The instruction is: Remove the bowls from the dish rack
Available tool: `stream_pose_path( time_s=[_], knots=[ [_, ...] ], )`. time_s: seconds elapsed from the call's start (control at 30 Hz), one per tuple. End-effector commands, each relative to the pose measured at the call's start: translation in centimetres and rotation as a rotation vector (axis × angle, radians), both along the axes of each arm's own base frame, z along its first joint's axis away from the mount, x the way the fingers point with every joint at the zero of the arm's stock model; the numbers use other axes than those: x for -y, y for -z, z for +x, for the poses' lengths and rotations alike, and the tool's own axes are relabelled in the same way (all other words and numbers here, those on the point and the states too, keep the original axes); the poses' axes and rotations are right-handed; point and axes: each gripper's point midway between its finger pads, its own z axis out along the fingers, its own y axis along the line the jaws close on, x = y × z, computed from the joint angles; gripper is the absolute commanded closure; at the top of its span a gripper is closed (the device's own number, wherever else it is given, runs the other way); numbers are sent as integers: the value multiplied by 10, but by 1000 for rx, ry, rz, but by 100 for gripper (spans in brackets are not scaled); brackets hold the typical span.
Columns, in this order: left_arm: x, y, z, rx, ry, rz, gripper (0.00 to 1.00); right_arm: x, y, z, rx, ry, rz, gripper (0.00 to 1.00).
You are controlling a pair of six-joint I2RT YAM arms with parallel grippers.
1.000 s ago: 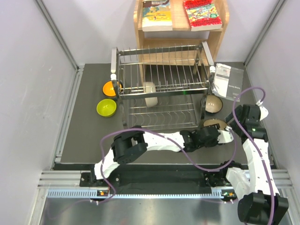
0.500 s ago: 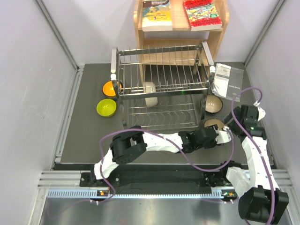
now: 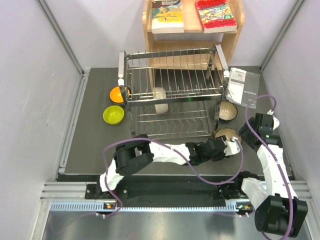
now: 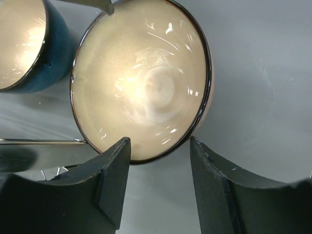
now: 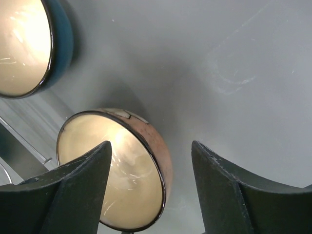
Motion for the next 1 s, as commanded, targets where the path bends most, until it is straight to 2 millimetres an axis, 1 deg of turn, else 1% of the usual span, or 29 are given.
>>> stream_pose_path(
  time_s=[0.0, 0.07, 0.1, 0.17, 0.2, 0.23, 0.33, 0.4, 0.53, 0.6, 0.67, 0.7, 0.73, 0.9, 0.97],
  knots=[
    [4, -44, 17, 32, -80, -107, 43, 1, -12, 8, 46, -5, 3, 34],
    [7, -43, 18, 33, -83, -102, 43, 1, -14, 9, 58, -8, -2, 35],
    [10, -42, 19, 30, -86, -102, 43, 2, -11, 8, 47, -6, -4, 36],
    [12, -43, 20, 28, -89, -107, 43, 0, -5, 8, 29, -17, 4, 46],
    [13, -44, 20, 26, -91, -116, 43, -2, -1, 8, 16, -24, 15, 53],
    [13, -44, 20, 26, -95, -116, 43, -2, 1, 8, 9, -28, 19, 56],
    [11, -49, 22, 33, -107, -125, 43, -4, 6, 9, -9, -32, 31, 51],
    [11, -53, 23, 38, -109, -132, 43, -7, 9, 11, -19, -48, 47, 50],
    [9, -57, 23, 45, -110, -134, 43, -9, 15, 8, -41, -61, 53, 50],
    [10, -56, 24, 45, -113, -135, 43, -9, 14, 9, -40, -60, 54, 50],
    [10, -57, 23, 47, -112, -137, 43, -8, 16, 9, -44, -56, 52, 55],
    [10, -57, 23, 46, -113, -136, 43, -8, 18, 9, -50, -58, 55, 63],
    [9, -58, 23, 47, -114, -141, 43, -9, 21, 10, -56, -65, 57, 83],
    [10, -60, 24, 47, -119, -153, 43, -13, 32, 8, -103, -74, 85, 83],
    [10, -62, 25, 48, -119, -159, 43, -14, 34, 9, -103, -80, 88, 85]
  ],
)
